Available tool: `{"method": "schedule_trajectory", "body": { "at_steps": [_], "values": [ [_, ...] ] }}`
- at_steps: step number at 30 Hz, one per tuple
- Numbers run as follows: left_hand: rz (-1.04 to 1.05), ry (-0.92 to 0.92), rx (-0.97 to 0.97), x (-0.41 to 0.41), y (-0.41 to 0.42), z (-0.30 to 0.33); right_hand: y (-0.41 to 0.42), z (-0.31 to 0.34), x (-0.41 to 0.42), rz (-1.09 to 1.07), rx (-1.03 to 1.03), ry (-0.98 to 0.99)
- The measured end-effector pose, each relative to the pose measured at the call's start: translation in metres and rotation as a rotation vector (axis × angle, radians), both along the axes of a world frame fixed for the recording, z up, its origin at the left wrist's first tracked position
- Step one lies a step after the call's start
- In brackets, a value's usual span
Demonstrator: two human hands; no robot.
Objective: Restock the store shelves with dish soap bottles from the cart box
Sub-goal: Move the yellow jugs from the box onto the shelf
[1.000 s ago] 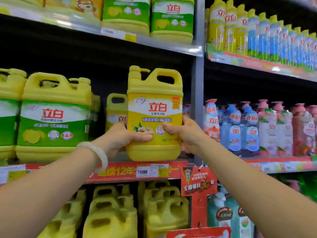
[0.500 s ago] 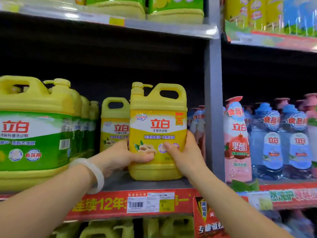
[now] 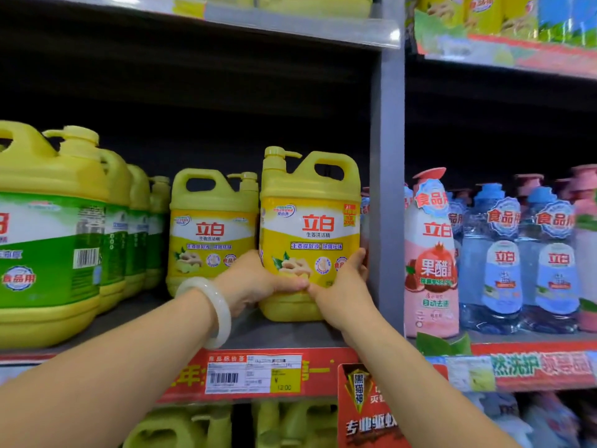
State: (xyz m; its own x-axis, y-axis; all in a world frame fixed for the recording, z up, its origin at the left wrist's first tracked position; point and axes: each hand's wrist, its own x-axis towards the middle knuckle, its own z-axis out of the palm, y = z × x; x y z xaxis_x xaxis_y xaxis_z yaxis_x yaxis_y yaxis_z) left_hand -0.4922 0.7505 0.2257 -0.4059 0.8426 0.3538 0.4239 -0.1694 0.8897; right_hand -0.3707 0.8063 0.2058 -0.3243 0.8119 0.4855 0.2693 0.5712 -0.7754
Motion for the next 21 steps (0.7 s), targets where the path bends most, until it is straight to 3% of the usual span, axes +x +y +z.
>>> {"method": "schedule_trajectory", "body": {
  "at_steps": [7, 21],
  "values": [
    [0.156, -0.058, -0.053, -0.002, 0.008, -0.003, 0.001, 0.002, -0.003, -0.029, -0.025, -0.032],
    [0.126, 0.031, -0.046, 0.002, 0.009, -0.007, 0.005, -0.009, -0.012, -0.166, 0.112, -0.059]
  ]
}}
